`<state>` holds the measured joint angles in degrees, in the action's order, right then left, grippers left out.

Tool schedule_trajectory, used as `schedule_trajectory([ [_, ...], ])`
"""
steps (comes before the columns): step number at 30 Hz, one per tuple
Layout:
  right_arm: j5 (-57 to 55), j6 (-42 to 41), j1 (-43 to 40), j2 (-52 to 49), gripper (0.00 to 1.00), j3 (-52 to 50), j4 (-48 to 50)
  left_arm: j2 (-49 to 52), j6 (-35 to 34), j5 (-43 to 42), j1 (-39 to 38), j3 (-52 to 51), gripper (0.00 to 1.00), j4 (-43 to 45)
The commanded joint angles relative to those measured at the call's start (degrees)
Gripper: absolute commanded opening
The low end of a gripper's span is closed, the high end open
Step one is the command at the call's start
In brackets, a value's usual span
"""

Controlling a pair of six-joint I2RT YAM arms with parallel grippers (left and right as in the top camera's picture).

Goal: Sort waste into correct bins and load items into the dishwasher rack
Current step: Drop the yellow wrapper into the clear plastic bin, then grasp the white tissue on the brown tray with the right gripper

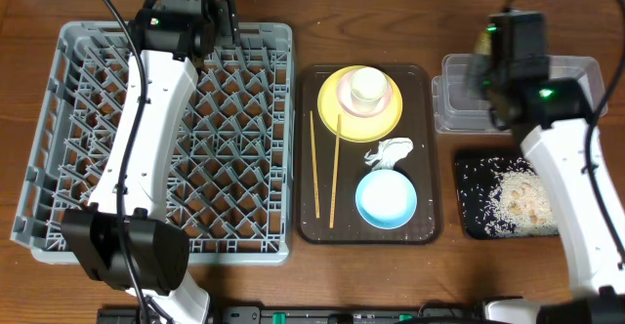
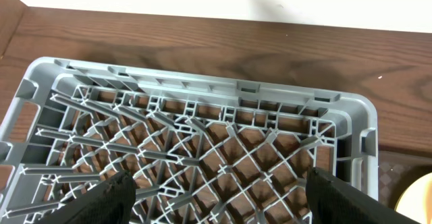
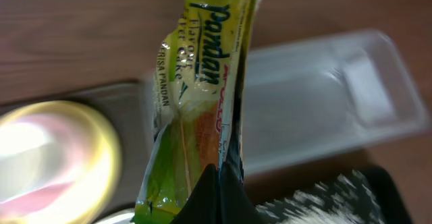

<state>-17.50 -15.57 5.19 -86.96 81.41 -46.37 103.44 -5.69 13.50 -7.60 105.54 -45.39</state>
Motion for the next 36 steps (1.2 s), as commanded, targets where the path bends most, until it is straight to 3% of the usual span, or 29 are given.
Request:
schedule_trajectory([
  [1, 4.0, -1.5, -7.0, -2.4, 0.01, -1.1, -0.4, -0.9, 0.7, 0.7, 0.2, 0.8, 0.82, 0.0],
  [5, 8.2, -1.7, -12.7, -5.7, 0.02, -1.1, -0.6, -0.9, 0.7, 0.7, 0.2, 0.8, 0.82, 0.0],
  [8, 10.1, -1.7, -14.5, -8.6, 0.13, -1.1, -1.2, -0.9, 0.7, 0.7, 0.2, 0.8, 0.82, 0.0],
  [10, 10.9, -1.7, -14.6, -9.9, 0.28, -1.1, -1.4, -0.9, 0.7, 0.7, 0.2, 0.8, 0.82, 0.0],
  [12, 11.7, -1.7, -14.5, -10.3, 0.50, -1.1, -1.3, -0.9, 0.7, 0.7, 0.2, 0.8, 0.82, 0.0],
  [14, 12.2, -1.7, -14.4, -10.3, 0.61, -1.1, -0.8, -0.9, 0.7, 0.7, 0.2, 0.8, 0.82, 0.0],
  [23, 29.8, -2.8, -6.8, -6.2, 0.47, -0.7, -0.8, -0.9, 0.7, 0.7, 0.2, 0.8, 0.83, 0.1],
  [28, 27.4, -2.4, 4.7, -7.0, 0.51, -0.9, -2.9, -0.9, 0.7, 0.7, 0.2, 0.8, 0.83, 0.9],
  [36, 14.3, -0.9, 18.4, -11.8, 0.52, -1.0, -7.7, -0.9, 0.7, 0.7, 0.2, 0.8, 0.83, 1.1],
])
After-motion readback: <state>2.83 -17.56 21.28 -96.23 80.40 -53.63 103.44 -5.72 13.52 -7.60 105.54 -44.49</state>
